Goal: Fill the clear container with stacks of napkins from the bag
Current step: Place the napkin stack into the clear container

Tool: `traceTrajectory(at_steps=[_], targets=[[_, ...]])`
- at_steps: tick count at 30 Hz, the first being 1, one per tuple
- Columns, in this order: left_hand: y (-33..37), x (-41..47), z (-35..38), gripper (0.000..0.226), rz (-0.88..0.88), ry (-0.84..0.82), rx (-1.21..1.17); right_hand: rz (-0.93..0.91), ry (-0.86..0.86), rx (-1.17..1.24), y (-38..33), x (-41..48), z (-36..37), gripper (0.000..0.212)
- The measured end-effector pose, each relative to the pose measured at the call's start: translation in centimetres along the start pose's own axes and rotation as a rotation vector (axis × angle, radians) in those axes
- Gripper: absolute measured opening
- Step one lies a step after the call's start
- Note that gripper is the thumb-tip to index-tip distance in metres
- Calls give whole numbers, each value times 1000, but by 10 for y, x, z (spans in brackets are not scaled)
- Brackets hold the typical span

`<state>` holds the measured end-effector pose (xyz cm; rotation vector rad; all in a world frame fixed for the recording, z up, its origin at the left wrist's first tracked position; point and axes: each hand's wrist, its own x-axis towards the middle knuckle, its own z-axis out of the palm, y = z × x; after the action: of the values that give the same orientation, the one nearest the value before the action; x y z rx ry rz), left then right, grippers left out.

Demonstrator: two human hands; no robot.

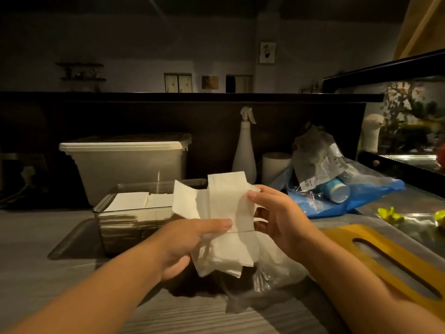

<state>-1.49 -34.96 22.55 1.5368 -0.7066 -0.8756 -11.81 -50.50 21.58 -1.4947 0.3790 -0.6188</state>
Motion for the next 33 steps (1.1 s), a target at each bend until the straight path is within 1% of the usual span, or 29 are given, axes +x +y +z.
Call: traceTrajectory(at_steps=[2, 3, 4, 7, 8, 9, 11, 13, 15, 17, 18, 20, 21, 22, 23, 24, 25, 26, 27, 29, 30, 33], targets=[[-6, -2, -4, 38, -2, 12, -39, 22, 44, 12, -4, 1, -5, 21], [-10, -4, -6, 38, 7, 16, -57, 35, 68, -25, -7, 1, -9, 22], [-15, -5, -8, 38, 21, 19, -55, 35, 94, -148, -10, 1, -13, 24], [-27, -5, -14, 41, 33, -13, 15, 1, 117, -862, -12, 1, -26, 28], [-30, -4, -16, 41, 34, -14, 20, 4, 105, -1029, -11, 0, -27, 27], [-32, -3, -17, 41, 32, -10, 16, 8, 88, -1140, -9, -1, -26, 24], [-33, -1, -17, 42, 30, 7, 10, -5, 38, -1274, -5, -3, -21, 22], [-33, 1, -15, 39, 31, 24, 11, -7, -40, -1337, 1, -3, -20, 36], [-34, 1, -15, 31, 40, 29, 9, 22, -125, -1396, 5, -2, -19, 51], [-34, 1, -16, 34, 38, 19, 23, 30, -163, -1433, 7, -3, -19, 55], [-34, 1, -17, 39, 33, 13, 29, 7, -154, -1436, 8, -3, -18, 52], [-33, 0, -18, 47, 33, 2, 24, -106, -90, -1380, 8, -4, -17, 35], [-32, -1, -18, 49, 28, -5, 22, -174, -50, -1281, 8, -5, -16, 23], [-31, -2, -19, 51, 22, -7, 26, -219, -18, -1119, 7, -4, -12, 14], [-31, -2, -19, 52, 13, -11, 33, -225, -2, -909, 7, -3, -10, 10], [-30, -2, -19, 53, 10, -12, 39, -210, -7, -681, 6, -3, -6, 13], [-30, -2, -21, 54, 12, -13, 41, -196, -18, -511, 6, -2, -3, 22], [-30, -1, -21, 53, 13, -19, 36, -192, -24, -413, 6, -2, -1, 32], [-30, 0, -22, 49, 11, -21, 23, -206, -31, -376, 7, -1, 0, 38], [-32, 2, -22, 38, 16, -14, -18, -236, -27, -346, 9, -1, 3, 34], [-33, 2, -22, 34, 18, -13, -31, -243, -5, -340, 10, -1, 5, 31], [-34, 2, -19, 29, 13, -27, -47, -261, 63, -376, 12, -1, 9, 38]])
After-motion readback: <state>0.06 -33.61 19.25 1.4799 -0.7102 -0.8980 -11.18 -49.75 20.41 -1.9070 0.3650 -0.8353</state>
